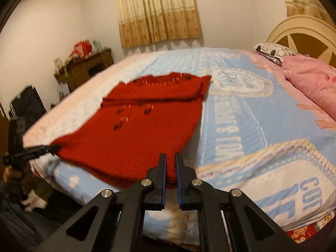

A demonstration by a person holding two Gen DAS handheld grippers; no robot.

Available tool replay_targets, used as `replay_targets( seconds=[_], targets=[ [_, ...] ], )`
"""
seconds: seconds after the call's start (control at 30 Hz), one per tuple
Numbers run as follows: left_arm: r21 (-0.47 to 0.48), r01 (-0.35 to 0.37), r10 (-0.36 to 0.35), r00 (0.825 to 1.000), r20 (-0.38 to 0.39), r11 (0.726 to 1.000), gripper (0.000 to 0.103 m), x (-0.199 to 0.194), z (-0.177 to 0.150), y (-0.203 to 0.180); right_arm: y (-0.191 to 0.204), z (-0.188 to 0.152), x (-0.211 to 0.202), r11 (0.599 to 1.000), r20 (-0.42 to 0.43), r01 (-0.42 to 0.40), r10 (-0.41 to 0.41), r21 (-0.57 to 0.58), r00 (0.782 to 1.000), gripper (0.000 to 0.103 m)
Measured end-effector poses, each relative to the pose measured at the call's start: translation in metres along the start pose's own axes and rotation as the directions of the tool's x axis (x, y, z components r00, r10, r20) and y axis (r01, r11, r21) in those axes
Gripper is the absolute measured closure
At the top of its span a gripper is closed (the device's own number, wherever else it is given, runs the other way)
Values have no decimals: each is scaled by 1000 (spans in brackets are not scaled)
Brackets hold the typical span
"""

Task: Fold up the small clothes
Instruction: 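Grasp the sweater hem with the right tool while the left tool grasps it too, then lift the hem with both tools and fold it toward the collar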

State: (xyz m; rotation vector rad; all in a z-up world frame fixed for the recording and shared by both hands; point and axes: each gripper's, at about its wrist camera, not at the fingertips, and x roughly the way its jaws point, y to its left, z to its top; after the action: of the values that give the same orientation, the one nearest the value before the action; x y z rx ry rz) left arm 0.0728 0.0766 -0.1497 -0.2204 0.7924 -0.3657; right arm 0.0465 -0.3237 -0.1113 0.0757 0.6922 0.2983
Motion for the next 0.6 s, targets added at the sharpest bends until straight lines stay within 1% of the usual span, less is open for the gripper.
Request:
replay_targets(
  seconds=[0.13, 0.2, 0.33, 0.6],
  targets=[
    [-2, 9, -9, 999, 42, 1000, 88, -8, 23, 0, -6, 20, -2, 999, 31, -35, 33, 36, 999, 96],
    [6, 16, -16, 998, 60, 1000, 88, -9, 37, -1, -6, 29, 0, 999, 46, -33, 31, 42, 998, 96],
    [36, 3, -6, 996, 92, 999, 88, -7, 58, -3, -9, 48, 9, 999, 64, -25, 22, 47, 998, 96],
    [12, 32, -33, 995, 96, 999, 89, 16, 103, 6, -16, 96, 30, 999, 79, 4, -7, 40, 997, 96]
  ],
)
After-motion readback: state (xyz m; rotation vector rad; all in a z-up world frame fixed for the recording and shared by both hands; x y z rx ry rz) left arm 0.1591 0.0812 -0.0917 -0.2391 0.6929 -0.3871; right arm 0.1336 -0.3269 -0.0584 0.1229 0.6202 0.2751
